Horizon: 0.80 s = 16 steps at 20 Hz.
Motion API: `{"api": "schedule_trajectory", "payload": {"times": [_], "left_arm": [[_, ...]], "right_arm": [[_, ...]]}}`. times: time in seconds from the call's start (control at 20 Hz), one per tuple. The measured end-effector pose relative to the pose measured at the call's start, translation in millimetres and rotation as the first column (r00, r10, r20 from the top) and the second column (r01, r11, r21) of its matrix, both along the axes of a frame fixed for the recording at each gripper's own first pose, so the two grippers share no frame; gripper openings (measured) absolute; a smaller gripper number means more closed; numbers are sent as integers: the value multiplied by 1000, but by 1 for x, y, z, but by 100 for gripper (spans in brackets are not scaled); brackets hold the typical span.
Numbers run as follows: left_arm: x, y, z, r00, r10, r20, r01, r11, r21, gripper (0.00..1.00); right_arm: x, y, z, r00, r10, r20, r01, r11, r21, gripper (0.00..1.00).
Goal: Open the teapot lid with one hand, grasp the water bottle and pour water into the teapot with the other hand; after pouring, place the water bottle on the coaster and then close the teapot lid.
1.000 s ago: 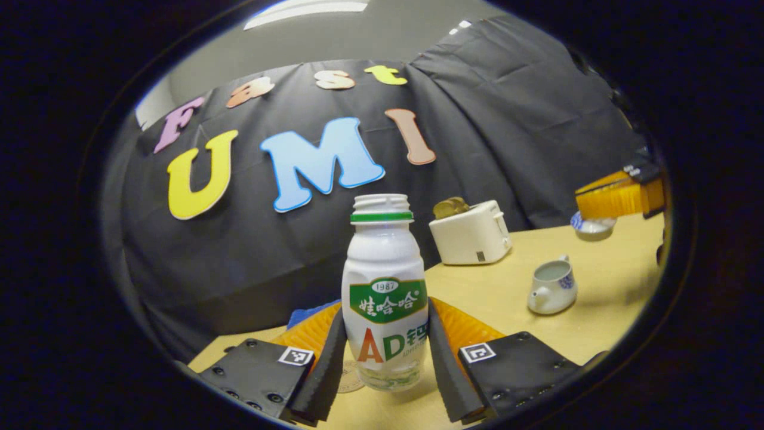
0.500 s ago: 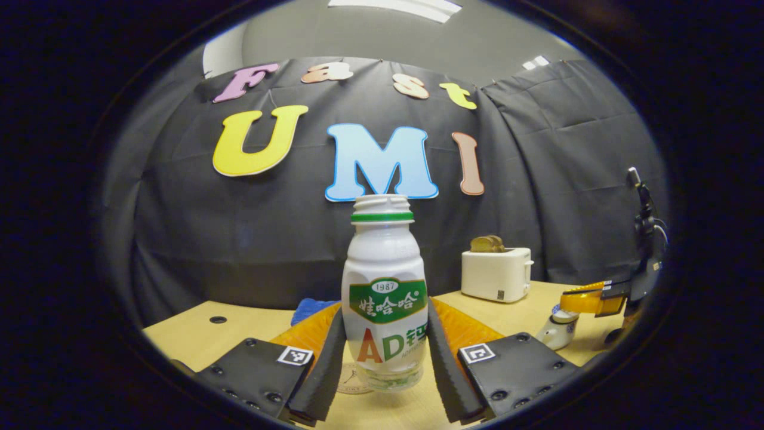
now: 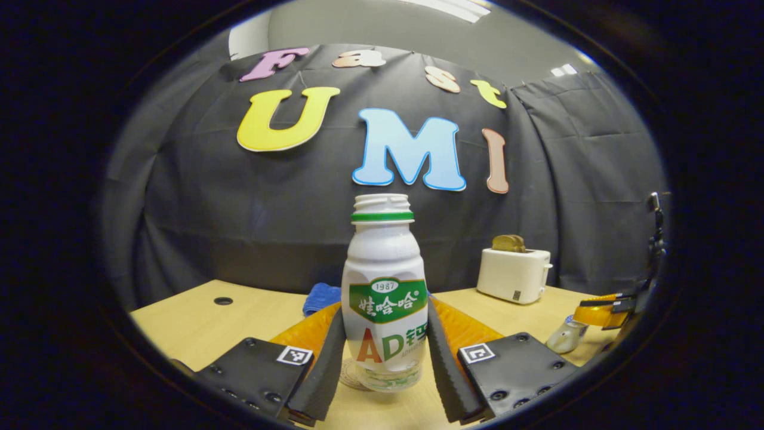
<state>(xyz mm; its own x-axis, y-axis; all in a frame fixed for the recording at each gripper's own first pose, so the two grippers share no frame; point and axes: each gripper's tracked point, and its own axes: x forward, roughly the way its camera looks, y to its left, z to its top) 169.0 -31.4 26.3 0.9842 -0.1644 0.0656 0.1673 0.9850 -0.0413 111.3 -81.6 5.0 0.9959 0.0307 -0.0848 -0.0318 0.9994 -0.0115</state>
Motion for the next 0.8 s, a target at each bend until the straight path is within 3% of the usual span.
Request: {"api": "schedule_trajectory", "payload": {"times": [0.05,0.1,0.3,0.35,0.4,0.5,0.6,0.8], "left_arm": [[2,6,-3,1000,15,-4,-15,1000,12,80],[4,6,-6,1000,10,-7,-10,1000,7,77],[12,9,-15,999,22,-41,-22,1000,18,79],[14,5,-17,999,8,-47,-8,1000,7,70],[15,0,-19,999,-10,-54,10,1000,11,80],[20,14,-26,997,29,-68,-23,995,97,75],[21,13,-29,997,17,-79,-9,995,99,80],[24,11,-34,996,13,-84,-3,994,110,75]], "right_arm": [[-7,3,11,999,4,46,-3,1000,-12,59],[-10,5,16,998,6,70,-4,1000,-20,71],[-15,15,23,994,40,100,-39,999,-14,73],[-15,15,22,994,43,98,-42,999,-10,73],[-15,15,22,995,42,95,-42,999,-11,73],[-16,17,22,994,47,94,-46,999,-9,73],[-16,17,22,994,49,95,-47,999,-15,73],[-15,18,21,994,54,92,-52,998,-22,73]]}}
